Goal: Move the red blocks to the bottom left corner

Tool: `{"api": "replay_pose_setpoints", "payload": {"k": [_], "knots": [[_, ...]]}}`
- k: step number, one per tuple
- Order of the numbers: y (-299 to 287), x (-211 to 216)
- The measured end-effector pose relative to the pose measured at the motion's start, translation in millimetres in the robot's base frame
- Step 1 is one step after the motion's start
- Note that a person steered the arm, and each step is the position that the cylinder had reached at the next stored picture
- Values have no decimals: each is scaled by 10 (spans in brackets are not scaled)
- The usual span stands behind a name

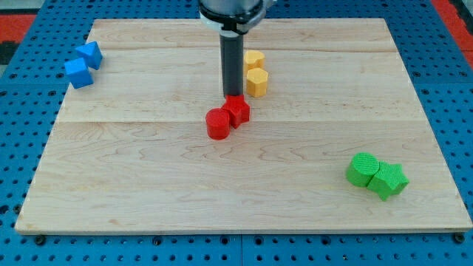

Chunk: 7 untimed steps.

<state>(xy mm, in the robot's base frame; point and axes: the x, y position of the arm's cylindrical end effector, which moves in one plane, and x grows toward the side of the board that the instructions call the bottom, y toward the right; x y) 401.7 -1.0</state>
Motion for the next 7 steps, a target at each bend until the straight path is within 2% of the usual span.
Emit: {"api": "replay_pose_setpoints", "payload": {"k": [1, 5, 6, 7], "knots": [[327, 172], [-773, 512], [-441, 47], [-198, 153]]}}
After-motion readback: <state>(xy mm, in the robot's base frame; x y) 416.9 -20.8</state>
